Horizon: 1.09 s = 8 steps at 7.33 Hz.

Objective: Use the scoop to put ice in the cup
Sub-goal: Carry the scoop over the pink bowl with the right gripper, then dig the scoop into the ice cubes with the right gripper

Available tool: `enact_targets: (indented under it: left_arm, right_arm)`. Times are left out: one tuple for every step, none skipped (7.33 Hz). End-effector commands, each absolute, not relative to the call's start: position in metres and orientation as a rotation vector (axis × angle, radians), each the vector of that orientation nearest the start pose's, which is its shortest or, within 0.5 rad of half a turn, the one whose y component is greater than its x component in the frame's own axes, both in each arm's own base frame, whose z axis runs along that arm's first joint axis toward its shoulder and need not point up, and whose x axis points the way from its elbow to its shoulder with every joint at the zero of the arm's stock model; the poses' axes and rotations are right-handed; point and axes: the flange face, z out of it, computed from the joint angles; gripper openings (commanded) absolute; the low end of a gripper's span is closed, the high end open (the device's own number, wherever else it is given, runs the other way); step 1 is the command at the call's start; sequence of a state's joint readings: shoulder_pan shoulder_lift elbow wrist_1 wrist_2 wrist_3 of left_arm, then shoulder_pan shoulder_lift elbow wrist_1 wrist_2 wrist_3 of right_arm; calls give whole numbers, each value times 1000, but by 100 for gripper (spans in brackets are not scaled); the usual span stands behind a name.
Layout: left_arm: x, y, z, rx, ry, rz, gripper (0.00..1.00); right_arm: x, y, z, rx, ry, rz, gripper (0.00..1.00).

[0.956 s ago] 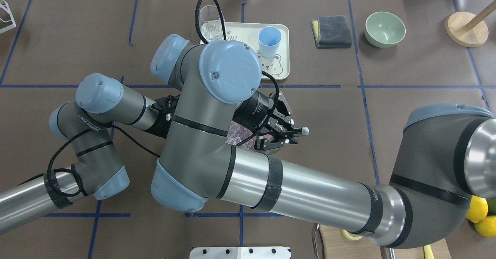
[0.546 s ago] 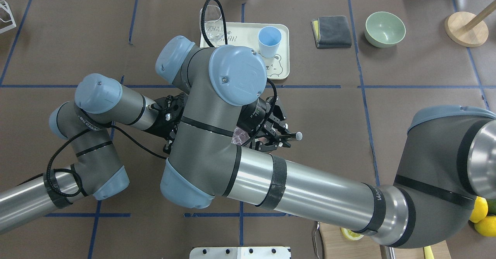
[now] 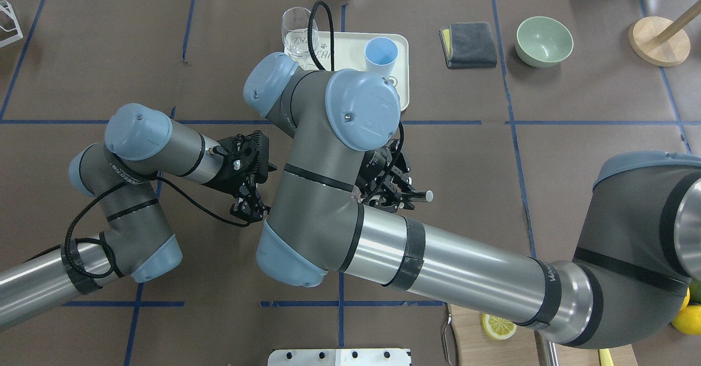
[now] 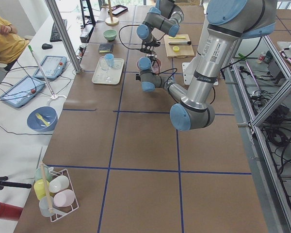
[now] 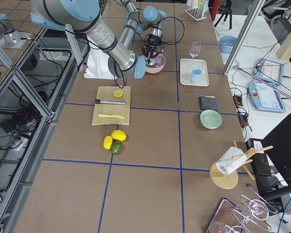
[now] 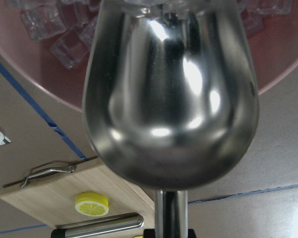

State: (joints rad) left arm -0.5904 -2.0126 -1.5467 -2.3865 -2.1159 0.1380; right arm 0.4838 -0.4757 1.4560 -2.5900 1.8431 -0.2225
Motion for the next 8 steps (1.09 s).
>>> enact_targets:
  left_arm:
    - [496, -432, 320, 980, 1000, 1280, 100]
    - [495, -434, 320, 981, 998, 1278, 100]
    - [493, -435, 320, 984, 997, 1275, 100]
    - [494, -434, 320, 983, 998, 1275, 100]
    - [493, -435, 320, 983, 998, 1274, 100]
    - [492, -435, 319, 985, 997, 1273, 100]
    - [492, -435, 319, 985, 998, 1271, 100]
    - [491, -436, 318, 987, 997, 1270, 100]
  right_arm:
    - [-561, -419, 148, -137, -306, -1290, 0]
    - [-551, -415, 166, -116, -318, -1290, 0]
    - [-543, -413, 182, -86, -341, -1292, 0]
    - [-542, -415, 187, -91, -356, -1285, 0]
    - [-541, -417, 196, -89, -362, -1284, 0]
    - [-543, -419, 204, -68, -373, -1286, 0]
    - [-545, -418, 205, -59, -398, -1286, 0]
    - [-547, -418, 207, -45, -412, -1286, 0]
